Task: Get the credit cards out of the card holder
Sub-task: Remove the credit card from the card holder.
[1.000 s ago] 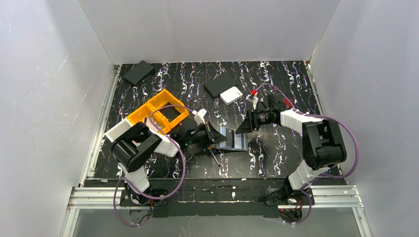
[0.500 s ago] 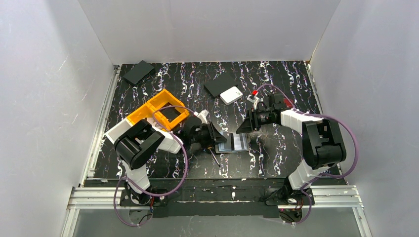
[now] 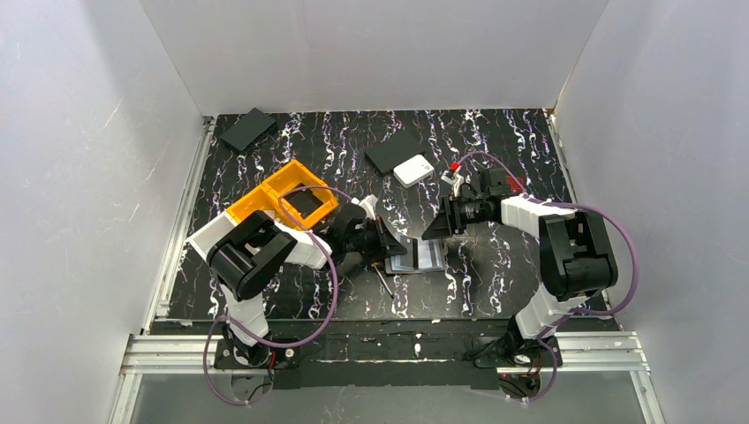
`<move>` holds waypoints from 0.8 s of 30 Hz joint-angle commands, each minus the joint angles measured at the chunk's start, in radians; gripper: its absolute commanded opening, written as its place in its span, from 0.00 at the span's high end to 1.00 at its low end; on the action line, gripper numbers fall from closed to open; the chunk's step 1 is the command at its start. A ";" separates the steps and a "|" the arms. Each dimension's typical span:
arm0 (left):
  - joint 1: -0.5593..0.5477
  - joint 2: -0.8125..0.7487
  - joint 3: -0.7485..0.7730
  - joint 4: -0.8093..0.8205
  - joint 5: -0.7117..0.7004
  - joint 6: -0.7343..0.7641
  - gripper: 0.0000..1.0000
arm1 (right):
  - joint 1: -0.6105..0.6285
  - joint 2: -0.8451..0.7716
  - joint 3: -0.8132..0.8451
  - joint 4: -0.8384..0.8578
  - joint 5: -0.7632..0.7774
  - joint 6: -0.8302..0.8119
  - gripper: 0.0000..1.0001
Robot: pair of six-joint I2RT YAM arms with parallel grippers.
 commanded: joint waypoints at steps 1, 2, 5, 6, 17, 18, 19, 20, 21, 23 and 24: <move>-0.004 -0.061 -0.013 -0.033 -0.019 0.042 1.00 | -0.002 0.014 -0.010 0.005 -0.015 -0.011 0.40; -0.004 -0.078 -0.025 -0.020 -0.024 0.044 1.00 | -0.003 0.015 -0.010 0.005 -0.017 -0.011 0.40; -0.003 -0.125 -0.055 0.040 -0.032 0.032 1.00 | -0.003 0.013 -0.011 0.006 -0.039 -0.010 0.40; -0.004 -0.129 -0.063 0.065 -0.030 0.028 1.00 | -0.002 0.010 -0.012 0.007 -0.044 -0.010 0.40; -0.004 -0.152 -0.091 0.308 -0.002 -0.065 1.00 | -0.002 -0.022 -0.021 0.026 -0.108 0.002 0.40; -0.004 -0.162 -0.092 0.312 -0.003 -0.060 1.00 | -0.003 -0.024 -0.022 0.028 -0.110 0.006 0.40; -0.003 -0.167 -0.092 0.316 -0.001 -0.056 1.00 | -0.002 -0.025 -0.023 0.030 -0.111 0.009 0.40; -0.004 -0.174 -0.093 0.320 0.000 -0.050 1.00 | -0.002 -0.026 -0.021 0.031 -0.111 0.011 0.40; -0.003 -0.179 -0.093 0.322 0.002 -0.045 1.00 | -0.002 -0.028 -0.021 0.032 -0.115 0.013 0.40; -0.004 -0.185 -0.092 0.332 0.009 -0.043 1.00 | -0.003 -0.037 -0.021 0.035 -0.122 0.019 0.40; -0.004 -0.186 -0.092 0.340 0.011 -0.044 1.00 | -0.004 -0.040 -0.022 0.037 -0.127 0.022 0.40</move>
